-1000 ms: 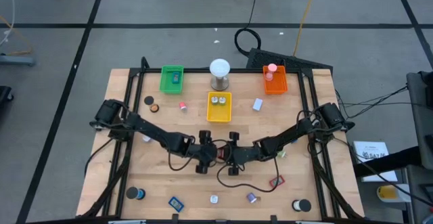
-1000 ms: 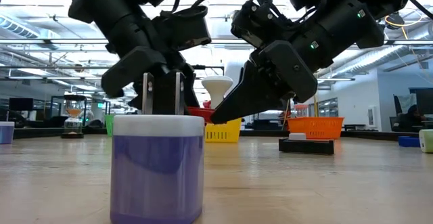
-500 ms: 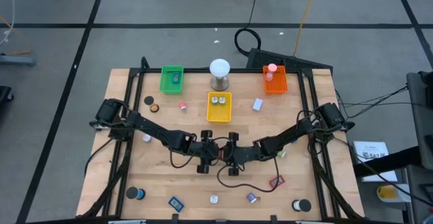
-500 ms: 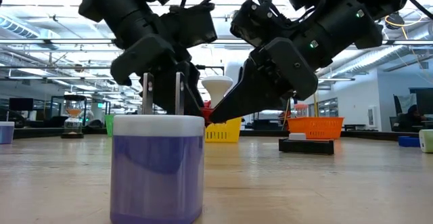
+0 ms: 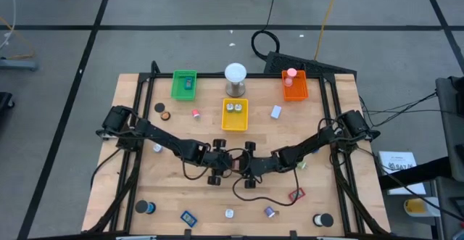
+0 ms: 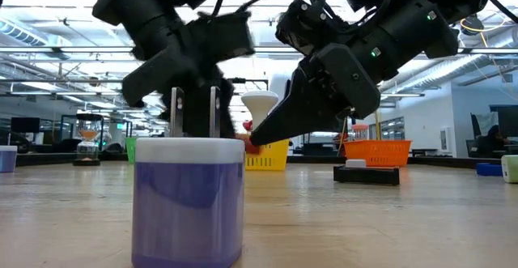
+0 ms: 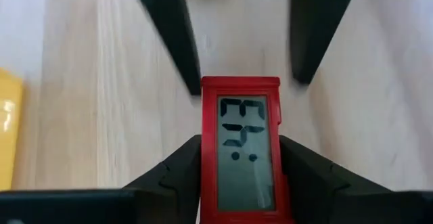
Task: Pick & Place Office items
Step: Put the left red digital clock into the green bin
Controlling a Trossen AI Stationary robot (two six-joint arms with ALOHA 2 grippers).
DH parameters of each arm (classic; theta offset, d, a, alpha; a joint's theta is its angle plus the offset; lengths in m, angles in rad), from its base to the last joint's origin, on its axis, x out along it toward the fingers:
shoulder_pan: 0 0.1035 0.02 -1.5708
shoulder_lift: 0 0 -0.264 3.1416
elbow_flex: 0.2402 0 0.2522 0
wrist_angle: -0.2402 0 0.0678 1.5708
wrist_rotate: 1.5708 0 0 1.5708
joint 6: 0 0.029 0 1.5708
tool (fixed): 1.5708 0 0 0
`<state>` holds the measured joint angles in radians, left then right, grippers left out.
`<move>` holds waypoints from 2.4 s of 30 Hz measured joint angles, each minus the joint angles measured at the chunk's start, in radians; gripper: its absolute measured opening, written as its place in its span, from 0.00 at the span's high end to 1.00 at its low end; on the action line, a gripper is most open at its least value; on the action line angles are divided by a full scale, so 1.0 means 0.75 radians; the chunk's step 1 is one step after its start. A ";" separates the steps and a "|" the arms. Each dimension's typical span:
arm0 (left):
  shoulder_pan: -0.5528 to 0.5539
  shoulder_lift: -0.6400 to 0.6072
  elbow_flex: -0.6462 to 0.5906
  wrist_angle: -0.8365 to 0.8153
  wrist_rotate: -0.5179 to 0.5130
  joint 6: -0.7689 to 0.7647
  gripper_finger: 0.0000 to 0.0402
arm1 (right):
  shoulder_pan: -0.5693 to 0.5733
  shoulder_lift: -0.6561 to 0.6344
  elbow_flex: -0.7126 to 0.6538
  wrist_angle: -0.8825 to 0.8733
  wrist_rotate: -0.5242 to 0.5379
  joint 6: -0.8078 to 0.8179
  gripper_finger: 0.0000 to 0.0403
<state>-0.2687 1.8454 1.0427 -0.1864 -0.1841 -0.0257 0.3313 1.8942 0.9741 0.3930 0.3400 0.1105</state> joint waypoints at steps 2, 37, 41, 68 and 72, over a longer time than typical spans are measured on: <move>0.001 0.001 0.000 -0.032 -0.020 -0.002 0.60 | 0.005 -0.006 0.000 -0.011 0.028 0.000 0.48; 0.977 -0.831 -0.359 -0.422 -0.245 -0.654 0.61 | 0.160 -0.685 -0.527 0.179 0.343 0.047 0.70; 1.129 -0.745 -0.361 -0.268 -0.185 -0.603 0.61 | 0.160 -0.684 -0.527 0.187 0.340 0.046 0.71; 1.361 -0.221 -0.359 0.233 -0.265 -0.650 0.60 | 0.157 -0.684 -0.527 0.194 0.309 0.045 0.71; 1.376 -0.198 -0.358 0.246 -0.270 -0.667 0.59 | 0.157 -0.683 -0.527 0.196 0.309 0.045 0.71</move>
<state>0.7633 1.6967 0.7738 -0.0017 -0.3868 -0.5262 0.4488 1.3819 0.5789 0.5398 0.5716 0.1442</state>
